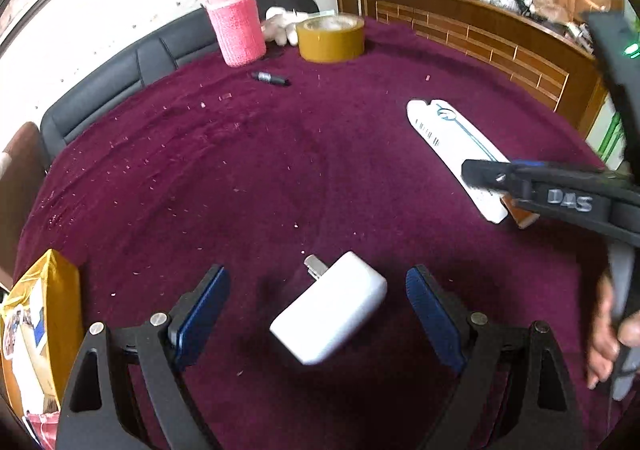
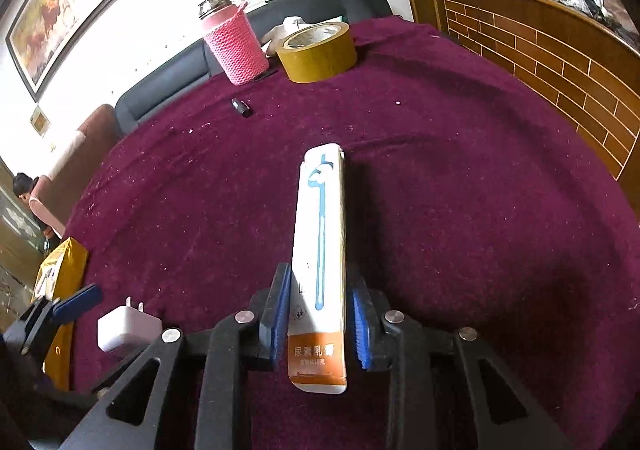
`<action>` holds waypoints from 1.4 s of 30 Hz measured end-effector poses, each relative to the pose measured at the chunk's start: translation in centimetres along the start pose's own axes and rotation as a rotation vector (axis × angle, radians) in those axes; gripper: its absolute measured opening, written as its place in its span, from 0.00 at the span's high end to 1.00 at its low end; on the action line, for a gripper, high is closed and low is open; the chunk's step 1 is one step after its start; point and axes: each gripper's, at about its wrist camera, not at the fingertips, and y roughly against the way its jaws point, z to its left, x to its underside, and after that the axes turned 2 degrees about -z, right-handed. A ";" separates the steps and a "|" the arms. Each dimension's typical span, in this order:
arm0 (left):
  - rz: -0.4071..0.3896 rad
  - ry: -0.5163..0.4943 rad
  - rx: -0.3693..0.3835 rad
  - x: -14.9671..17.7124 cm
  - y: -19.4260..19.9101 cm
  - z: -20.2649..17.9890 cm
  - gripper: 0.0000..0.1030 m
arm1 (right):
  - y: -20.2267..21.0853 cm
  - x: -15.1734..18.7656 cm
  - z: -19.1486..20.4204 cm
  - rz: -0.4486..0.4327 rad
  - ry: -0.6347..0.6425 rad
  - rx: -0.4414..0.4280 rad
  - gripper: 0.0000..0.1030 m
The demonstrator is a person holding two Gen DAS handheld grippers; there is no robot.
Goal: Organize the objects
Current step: 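Grasp the white toothpaste box with the right tool while the left tool grasps the white charger, then carry the charger with the left tool while the right tool carries the box toward the tray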
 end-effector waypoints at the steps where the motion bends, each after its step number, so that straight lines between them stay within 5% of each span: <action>1: 0.014 0.005 0.003 0.0 -0.4 -0.1 0.14 | 0.0 0.0 0.0 0.000 0.001 -0.003 0.69; 4: 0.008 0.036 0.044 0.4 -0.6 -0.1 0.28 | -0.1 0.0 0.0 0.001 -0.002 -0.015 0.63; 6: 0.004 0.052 0.081 0.4 -0.2 -0.1 0.60 | 0.0 0.0 0.0 0.000 -0.010 -0.036 0.54; 7: 0.005 0.048 0.076 0.4 -0.1 -0.3 0.63 | 0.0 0.0 0.0 -0.001 -0.016 -0.057 0.46; 10: -0.002 0.033 0.064 0.9 0.4 -0.9 0.63 | -0.1 0.0 0.5 -0.004 -0.001 -0.071 0.36; 18: -0.011 0.114 0.103 2.7 3.0 -0.4 0.63 | -0.2 0.2 0.6 -0.018 0.005 -0.067 0.34; 21: -0.004 0.128 0.099 3.6 4.0 -0.5 0.63 | -0.4 0.0 0.7 -0.008 0.010 -0.098 0.21; 24: 0.007 0.129 0.067 4.4 4.3 -0.7 0.63 | -1.2 -0.3 2.5 0.045 0.103 -0.013 0.19; 25: 0.009 0.138 0.062 4.6 4.3 -0.6 0.63 | -1.6 -0.3 3.5 0.063 0.151 0.048 0.19; 28: 0.009 0.172 0.074 5.2 4.8 -0.3 0.63 | -2.4 0.0 5.2 0.035 0.252 0.208 0.53; 31: -0.006 0.178 0.068 5.6 5.6 -0.2 0.63 | -2.1 0.0 5.2 0.038 0.249 0.191 0.76; 42: -0.028 0.213 0.060 6.7 8.0 0.1 0.63 | 1.6 1.1 2.8 0.042 0.106 0.056 0.78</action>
